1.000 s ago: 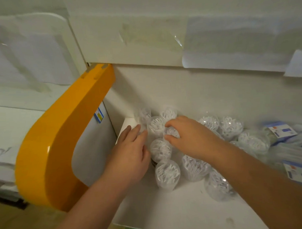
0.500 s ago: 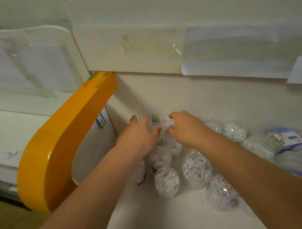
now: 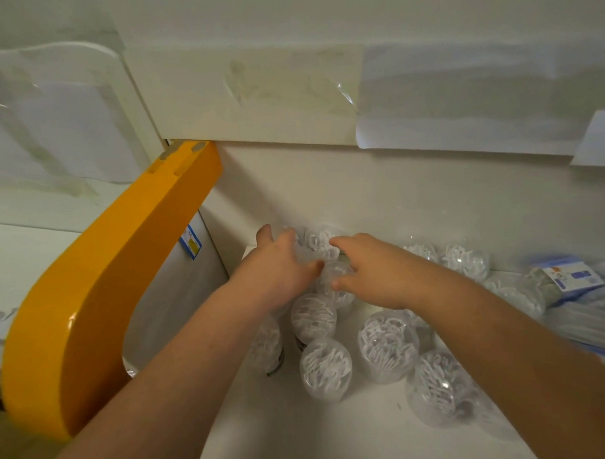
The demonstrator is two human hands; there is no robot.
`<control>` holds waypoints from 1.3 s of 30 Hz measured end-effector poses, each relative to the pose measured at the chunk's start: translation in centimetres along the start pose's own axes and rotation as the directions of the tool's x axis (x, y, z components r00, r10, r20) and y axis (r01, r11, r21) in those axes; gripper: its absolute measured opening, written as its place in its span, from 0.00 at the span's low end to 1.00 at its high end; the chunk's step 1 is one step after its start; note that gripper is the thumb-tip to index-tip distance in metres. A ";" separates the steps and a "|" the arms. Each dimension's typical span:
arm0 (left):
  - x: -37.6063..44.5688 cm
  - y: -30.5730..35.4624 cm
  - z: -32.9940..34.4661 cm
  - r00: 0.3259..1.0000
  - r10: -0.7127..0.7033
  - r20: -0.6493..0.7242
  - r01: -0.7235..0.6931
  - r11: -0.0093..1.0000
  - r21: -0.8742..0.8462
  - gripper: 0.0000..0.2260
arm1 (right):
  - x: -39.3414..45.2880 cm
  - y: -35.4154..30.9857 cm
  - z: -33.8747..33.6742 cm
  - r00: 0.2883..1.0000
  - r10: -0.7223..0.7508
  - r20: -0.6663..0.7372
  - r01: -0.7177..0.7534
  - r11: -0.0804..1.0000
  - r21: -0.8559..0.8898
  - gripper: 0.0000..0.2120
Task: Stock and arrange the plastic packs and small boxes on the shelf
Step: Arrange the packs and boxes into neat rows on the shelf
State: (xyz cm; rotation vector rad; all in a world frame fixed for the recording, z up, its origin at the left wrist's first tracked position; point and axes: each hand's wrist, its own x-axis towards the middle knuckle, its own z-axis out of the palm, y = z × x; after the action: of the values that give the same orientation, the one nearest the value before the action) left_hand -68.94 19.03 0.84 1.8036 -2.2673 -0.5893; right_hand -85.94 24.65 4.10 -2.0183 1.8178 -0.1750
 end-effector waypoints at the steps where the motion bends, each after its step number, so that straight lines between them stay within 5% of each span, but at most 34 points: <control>1: 0.1 -0.1 -0.1 1.000 0.001 -0.001 -0.001 1.000 -0.005 0.35 | 0.0 0.1 0.0 1.000 -0.001 0.011 0.001 1.000 -0.004 0.34; 6: 0.2 0.1 0.2 1.000 0.005 -0.007 -0.005 0.999 0.048 0.36 | -0.1 0.3 0.2 0.999 -0.030 0.034 0.030 1.000 -0.005 0.43; 16: 0.0 -0.9 -0.6 0.998 0.055 0.031 -0.055 0.998 -0.021 0.24 | 0.4 -0.4 0.6 0.998 0.002 -0.062 -0.006 0.998 -0.064 0.27; 22: -0.6 -1.3 -0.7 0.994 0.103 -0.026 -0.106 0.989 -0.100 0.19 | 0.4 -1.2 1.1 0.997 0.014 -0.071 -0.017 0.999 -0.037 0.28; 30: -6.6 -3.8 -0.4 0.987 0.003 -0.163 -0.003 1.000 -0.001 0.26 | -5.0 -2.5 1.0 0.991 -0.055 -0.125 0.051 0.998 -0.030 0.21; 35: -9.1 -5.7 1.1 0.988 0.094 -0.123 -0.115 0.977 -0.179 0.26 | -8.4 -5.9 5.3 0.982 -0.097 -0.163 0.112 0.991 0.080 0.29; 39: -9.1 -6.3 1.8 0.987 0.116 -0.114 -0.149 0.924 -0.351 0.28 | -8.5 -7.8 7.8 0.990 -0.061 -0.128 0.061 0.998 0.000 0.32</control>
State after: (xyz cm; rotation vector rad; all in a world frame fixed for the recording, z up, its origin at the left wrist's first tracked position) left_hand -61.80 26.95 -2.49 1.4592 -2.0394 -0.8167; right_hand -77.11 35.16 1.55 -2.1050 1.8305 -0.3333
